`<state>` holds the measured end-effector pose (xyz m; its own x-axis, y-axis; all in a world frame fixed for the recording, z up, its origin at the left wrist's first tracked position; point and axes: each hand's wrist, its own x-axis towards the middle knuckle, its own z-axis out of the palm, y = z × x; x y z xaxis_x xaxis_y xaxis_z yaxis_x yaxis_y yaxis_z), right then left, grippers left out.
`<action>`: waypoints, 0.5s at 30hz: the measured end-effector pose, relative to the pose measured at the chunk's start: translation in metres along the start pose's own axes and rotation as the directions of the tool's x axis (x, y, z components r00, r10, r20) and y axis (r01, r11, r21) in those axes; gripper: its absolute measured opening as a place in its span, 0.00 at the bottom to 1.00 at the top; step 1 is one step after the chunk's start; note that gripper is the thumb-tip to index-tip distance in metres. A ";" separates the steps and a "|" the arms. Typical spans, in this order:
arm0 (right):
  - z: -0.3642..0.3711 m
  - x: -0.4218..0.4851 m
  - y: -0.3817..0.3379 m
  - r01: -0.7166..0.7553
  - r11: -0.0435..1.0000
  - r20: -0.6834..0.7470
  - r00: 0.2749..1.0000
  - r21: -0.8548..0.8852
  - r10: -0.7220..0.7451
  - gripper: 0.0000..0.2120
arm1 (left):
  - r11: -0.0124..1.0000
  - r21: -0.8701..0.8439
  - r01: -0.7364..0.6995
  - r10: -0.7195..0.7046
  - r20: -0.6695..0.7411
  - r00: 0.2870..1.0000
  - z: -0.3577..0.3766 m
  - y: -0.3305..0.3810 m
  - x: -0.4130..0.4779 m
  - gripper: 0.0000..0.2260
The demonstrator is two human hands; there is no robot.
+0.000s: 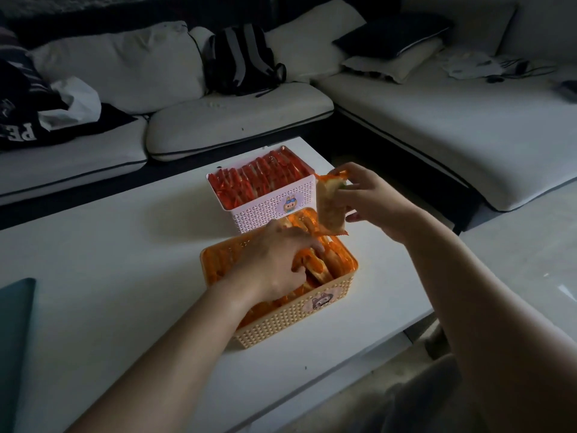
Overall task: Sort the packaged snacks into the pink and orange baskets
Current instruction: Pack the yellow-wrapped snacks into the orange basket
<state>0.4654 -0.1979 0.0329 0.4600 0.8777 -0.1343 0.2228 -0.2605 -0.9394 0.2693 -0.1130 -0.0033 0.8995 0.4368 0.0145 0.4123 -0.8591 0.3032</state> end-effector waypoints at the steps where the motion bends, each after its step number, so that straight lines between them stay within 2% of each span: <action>1: -0.002 -0.001 0.002 0.006 1.000 0.027 1.000 0.013 -0.007 0.16 | 0.997 0.070 -0.025 0.021 0.061 0.998 0.003 0.002 0.001 0.16; 3: -0.004 -0.003 0.005 0.025 1.000 0.035 0.999 -0.004 -0.025 0.14 | 0.986 0.144 -0.078 0.067 0.079 0.995 0.005 0.003 0.003 0.14; 5: -0.005 -0.003 0.007 0.055 0.996 -0.016 0.998 -0.075 -0.056 0.12 | 0.987 0.152 -0.061 0.049 0.079 0.996 0.003 0.001 0.005 0.11; 9: -0.006 -0.004 0.008 0.084 0.989 -0.088 0.992 -0.121 -0.095 0.15 | 0.999 0.048 0.000 -0.006 0.124 0.992 -0.003 -0.001 0.012 0.12; 13: -0.009 -0.007 0.006 0.032 0.995 0.000 0.999 0.095 -0.032 0.15 | 0.992 0.122 -0.018 -0.020 0.303 0.953 -0.010 0.002 0.015 0.17; 15: -0.010 -0.008 0.004 0.000 0.970 0.051 0.999 0.243 -0.013 0.14 | 0.983 0.174 -0.059 -0.004 0.339 0.941 -0.009 0.005 0.016 0.19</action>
<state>0.4709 -0.2101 0.0328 0.4122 0.9006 -0.1379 0.0074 -0.1546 -0.9879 0.2839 -0.1078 0.0069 0.8938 0.3234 -0.3107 0.3772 -0.9168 0.1310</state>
